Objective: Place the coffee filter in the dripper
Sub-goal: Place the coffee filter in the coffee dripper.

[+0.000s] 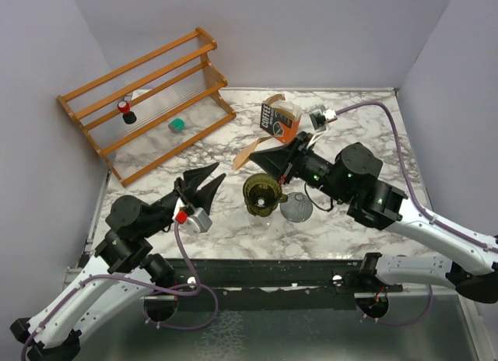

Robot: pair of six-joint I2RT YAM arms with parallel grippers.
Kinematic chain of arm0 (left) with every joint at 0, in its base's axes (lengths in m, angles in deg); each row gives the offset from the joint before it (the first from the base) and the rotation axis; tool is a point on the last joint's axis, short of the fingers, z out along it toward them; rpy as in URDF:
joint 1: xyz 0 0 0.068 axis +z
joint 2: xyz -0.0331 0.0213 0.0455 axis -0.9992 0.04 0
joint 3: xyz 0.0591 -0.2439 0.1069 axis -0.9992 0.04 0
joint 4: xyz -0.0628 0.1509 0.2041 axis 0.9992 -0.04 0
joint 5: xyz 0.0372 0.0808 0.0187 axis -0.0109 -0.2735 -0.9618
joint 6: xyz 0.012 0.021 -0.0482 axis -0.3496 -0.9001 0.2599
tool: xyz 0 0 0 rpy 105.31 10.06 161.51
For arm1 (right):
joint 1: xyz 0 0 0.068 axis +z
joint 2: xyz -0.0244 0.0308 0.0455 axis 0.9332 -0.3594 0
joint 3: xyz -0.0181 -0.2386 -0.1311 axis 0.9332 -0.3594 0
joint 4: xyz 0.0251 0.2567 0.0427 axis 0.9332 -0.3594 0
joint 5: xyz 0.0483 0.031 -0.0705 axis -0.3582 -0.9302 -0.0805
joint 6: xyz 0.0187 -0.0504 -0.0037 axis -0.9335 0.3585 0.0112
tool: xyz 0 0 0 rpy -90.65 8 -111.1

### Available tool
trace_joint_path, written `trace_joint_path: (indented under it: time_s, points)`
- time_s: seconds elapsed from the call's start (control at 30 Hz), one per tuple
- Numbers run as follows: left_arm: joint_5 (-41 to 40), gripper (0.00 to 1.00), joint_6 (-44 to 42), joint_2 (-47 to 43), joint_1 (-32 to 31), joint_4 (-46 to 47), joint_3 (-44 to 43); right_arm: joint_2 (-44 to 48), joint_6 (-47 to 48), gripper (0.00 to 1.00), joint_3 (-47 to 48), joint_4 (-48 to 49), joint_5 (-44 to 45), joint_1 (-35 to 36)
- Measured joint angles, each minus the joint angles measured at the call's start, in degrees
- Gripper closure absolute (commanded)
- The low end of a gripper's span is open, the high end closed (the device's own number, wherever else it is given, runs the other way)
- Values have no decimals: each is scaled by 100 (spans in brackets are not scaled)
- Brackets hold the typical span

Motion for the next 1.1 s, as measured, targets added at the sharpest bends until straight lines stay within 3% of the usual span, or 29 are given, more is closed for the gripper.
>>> trace_joint_path:
  time_s: [0.33, 0.47, 0.77, 1.1]
  points:
    - [621, 66, 1204, 315, 0, -702, -911, -566, 2181, 99, 960, -1117, 599, 0]
    - [758, 58, 1808, 914, 0, -890, -1685, -850, 2796, 99, 1049, -1432, 619, 0]
    - [479, 52, 2643, 1303, 0, -1010, -1891, -905, 3145, 99, 1054, -1539, 675, 0]
    - [-72, 53, 2872, 1862, 0, -1169, -1904, -1003, 3228, 99, 1106, -1526, 678, 0]
